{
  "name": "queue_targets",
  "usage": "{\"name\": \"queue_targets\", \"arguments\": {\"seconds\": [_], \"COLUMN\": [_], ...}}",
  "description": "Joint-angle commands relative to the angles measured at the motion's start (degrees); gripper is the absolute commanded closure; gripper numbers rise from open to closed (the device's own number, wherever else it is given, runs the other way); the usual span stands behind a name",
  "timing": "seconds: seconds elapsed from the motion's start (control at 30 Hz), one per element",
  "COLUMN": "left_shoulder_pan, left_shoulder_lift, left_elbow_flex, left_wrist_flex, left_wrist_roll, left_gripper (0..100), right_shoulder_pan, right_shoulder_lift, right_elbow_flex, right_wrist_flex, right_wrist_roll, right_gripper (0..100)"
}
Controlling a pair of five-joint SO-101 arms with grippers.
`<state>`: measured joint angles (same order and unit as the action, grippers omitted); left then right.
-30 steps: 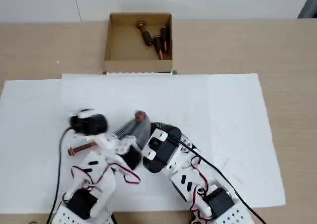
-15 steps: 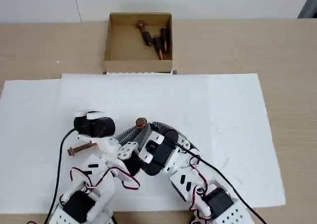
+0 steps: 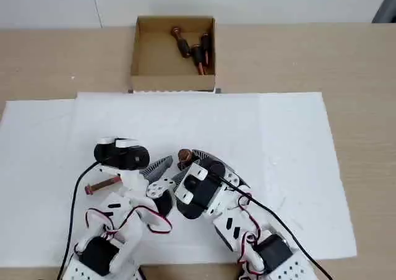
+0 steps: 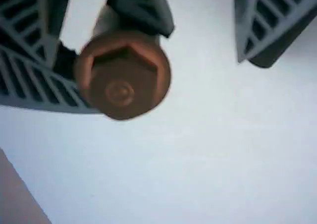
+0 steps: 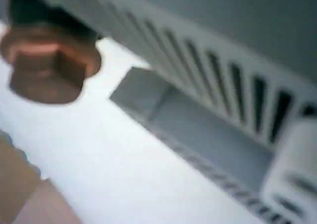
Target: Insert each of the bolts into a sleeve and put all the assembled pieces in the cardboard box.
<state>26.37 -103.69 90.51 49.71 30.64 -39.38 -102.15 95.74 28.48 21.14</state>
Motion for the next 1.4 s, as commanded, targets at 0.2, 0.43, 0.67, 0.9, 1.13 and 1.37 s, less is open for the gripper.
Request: {"name": "queue_targets", "arguments": {"seconds": [0.2,0.43,0.67,0.9,1.13,1.37], "left_shoulder_pan": [-1.41,-12.75,-24.62,-35.43,-40.0,-39.82], "left_shoulder_lift": [-0.44,-0.44,-0.44,-0.44,-0.44,-0.44], "left_elbow_flex": [-10.24,-17.36,-17.54,-6.9,1.54,3.74], "left_wrist_flex": [7.21,7.56,7.38,7.3,7.56,7.65], "left_wrist_roll": [-0.88,-7.03,-16.62,-24.88,-27.08,-27.08], "left_gripper": [77,78,97,100,100,100], "right_shoulder_pan": [0.13,0.13,2.42,4.7,10.15,10.24], "right_shoulder_lift": [-0.4,-0.48,-0.31,-0.84,-0.31,4.53], "right_elbow_flex": [0.79,0.79,0.79,0.53,-10.73,-22.24], "right_wrist_flex": [-0.92,-0.57,-0.22,7.78,18.07,23.52], "right_wrist_roll": [0.09,0.09,-5.63,-13.98,-26.55,-34.55], "right_gripper": [99.5,99.5,99.5,99.5,99.5,99.5]}}
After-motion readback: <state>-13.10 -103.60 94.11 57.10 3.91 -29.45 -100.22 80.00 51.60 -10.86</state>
